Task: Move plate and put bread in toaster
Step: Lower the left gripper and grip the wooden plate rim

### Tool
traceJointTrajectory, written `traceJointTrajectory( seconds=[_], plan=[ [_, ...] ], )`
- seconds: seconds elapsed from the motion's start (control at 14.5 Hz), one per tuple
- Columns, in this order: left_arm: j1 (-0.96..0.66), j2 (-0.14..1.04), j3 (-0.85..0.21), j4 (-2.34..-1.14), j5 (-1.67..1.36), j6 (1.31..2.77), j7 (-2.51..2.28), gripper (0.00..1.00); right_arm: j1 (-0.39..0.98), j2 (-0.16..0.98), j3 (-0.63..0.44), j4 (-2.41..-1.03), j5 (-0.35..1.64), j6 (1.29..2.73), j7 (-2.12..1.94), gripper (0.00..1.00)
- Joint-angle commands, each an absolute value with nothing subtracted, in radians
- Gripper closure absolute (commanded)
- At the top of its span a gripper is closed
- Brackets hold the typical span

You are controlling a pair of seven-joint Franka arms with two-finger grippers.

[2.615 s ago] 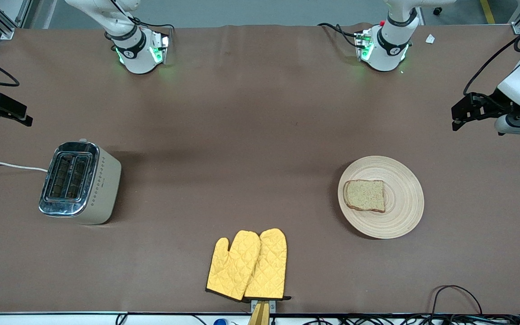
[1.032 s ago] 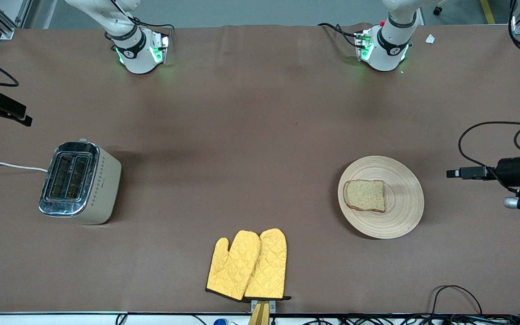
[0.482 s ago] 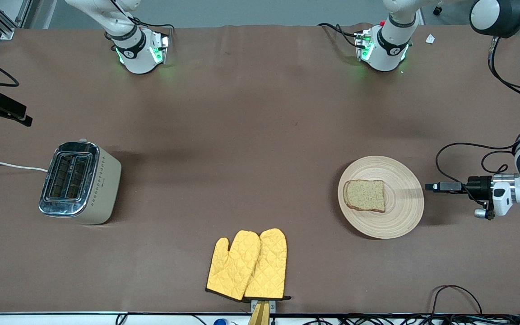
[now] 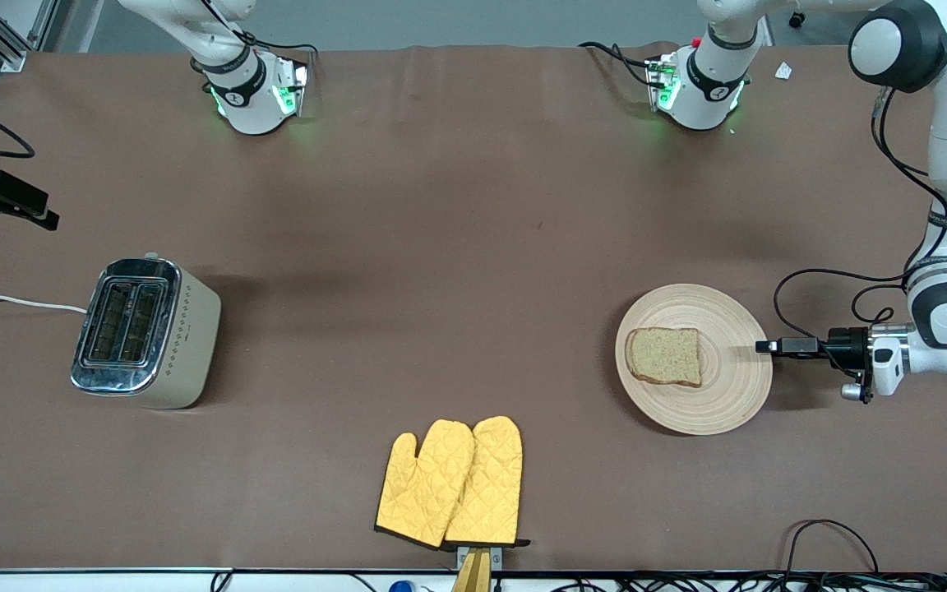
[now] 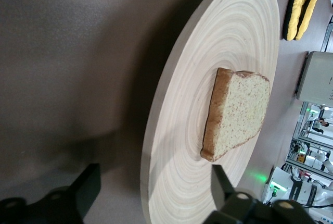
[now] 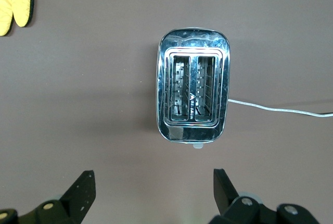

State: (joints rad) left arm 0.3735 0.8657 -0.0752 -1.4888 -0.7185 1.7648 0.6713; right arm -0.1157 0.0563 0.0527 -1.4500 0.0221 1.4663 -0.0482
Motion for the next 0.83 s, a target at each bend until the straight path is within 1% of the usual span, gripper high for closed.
traceJointTrajectory(
  seconds=[0.0, 0.07, 0.21, 0.28, 0.41, 0.62, 0.76],
  plan=[
    [0.365, 0.879, -0.077, -1.470, -0.742, 1.784, 0.730, 0.49, -0.135, 0.060, 0.069, -1.440, 0.020, 1.459, -0.044, 0.00],
    [0.367, 0.887, -0.077, -1.470, -0.747, 1.786, 0.762, 0.59, -0.135, 0.060, 0.069, -1.440, 0.020, 1.460, -0.044, 0.00],
    [0.365, 0.897, -0.077, -1.470, -0.747, 1.786, 0.817, 0.75, -0.135, 0.060, 0.069, -1.440, 0.020, 1.459, -0.044, 0.00],
    [0.367, 0.897, -0.077, -1.470, -0.747, 1.786, 0.827, 0.85, -0.133, 0.060, 0.069, -1.440, 0.020, 1.459, -0.044, 0.00],
    [0.365, 0.899, -0.078, -1.470, -0.747, 1.786, 0.892, 0.96, -0.133, 0.060, 0.069, -1.440, 0.020, 1.459, -0.043, 0.00],
    [0.359, 0.893, -0.084, -1.470, -0.747, 1.781, 0.931, 0.99, -0.133, 0.060, 0.069, -1.440, 0.020, 1.462, -0.044, 0.00],
    [0.364, 0.881, -0.132, -1.467, -0.746, 1.775, 0.907, 0.99, -0.133, 0.060, 0.069, -1.440, 0.020, 1.462, -0.044, 0.00]
  ],
)
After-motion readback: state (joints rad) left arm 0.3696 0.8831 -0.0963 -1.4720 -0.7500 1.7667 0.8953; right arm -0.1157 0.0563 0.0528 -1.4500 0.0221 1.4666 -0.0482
